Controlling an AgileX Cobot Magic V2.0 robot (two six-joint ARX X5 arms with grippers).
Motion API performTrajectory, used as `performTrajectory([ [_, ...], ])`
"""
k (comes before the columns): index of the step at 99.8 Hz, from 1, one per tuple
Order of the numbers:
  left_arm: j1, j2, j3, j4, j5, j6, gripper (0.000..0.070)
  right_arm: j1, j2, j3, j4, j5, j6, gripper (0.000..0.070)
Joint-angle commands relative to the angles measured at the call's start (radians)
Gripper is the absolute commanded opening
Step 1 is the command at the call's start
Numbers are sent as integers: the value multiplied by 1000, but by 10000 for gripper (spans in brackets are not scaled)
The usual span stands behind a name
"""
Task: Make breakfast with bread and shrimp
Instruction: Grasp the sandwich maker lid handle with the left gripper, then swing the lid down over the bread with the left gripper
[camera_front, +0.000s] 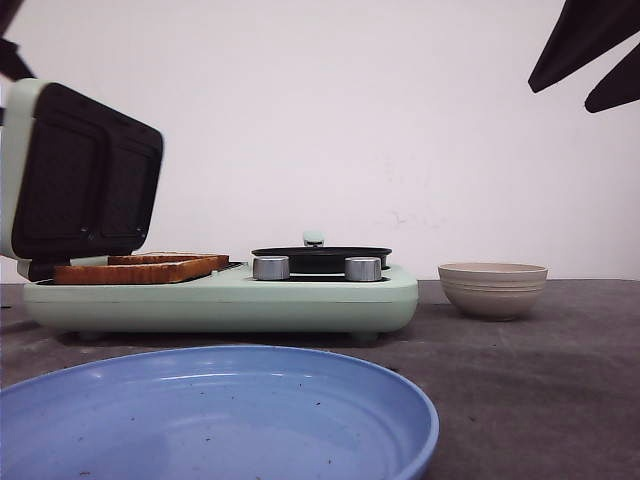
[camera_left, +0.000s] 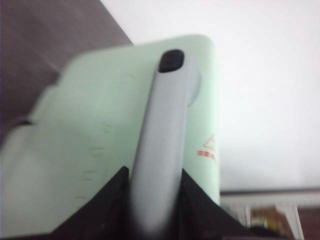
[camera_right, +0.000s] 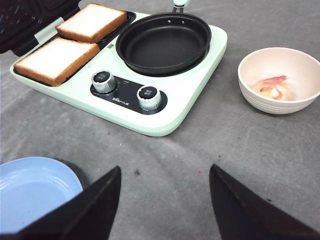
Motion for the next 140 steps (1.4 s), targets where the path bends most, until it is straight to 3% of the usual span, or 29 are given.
performTrajectory([
  [1,-18,29,6,-27,-25,79,4,6,5,6,12,0,5,337],
  [45,-226,29,6,-167,-236,276,4,7,5,6,12,0,23,338],
  [70,-335,39,6,-193,-365,343,4,7,5,6,12,0,23,337],
  [107,-453,146,6,-191,-423,355,4,7,5,6,11,0,23,337],
  [140,-491,214,6,-209,-441,373,4,7,5,6,4,3,22,337],
])
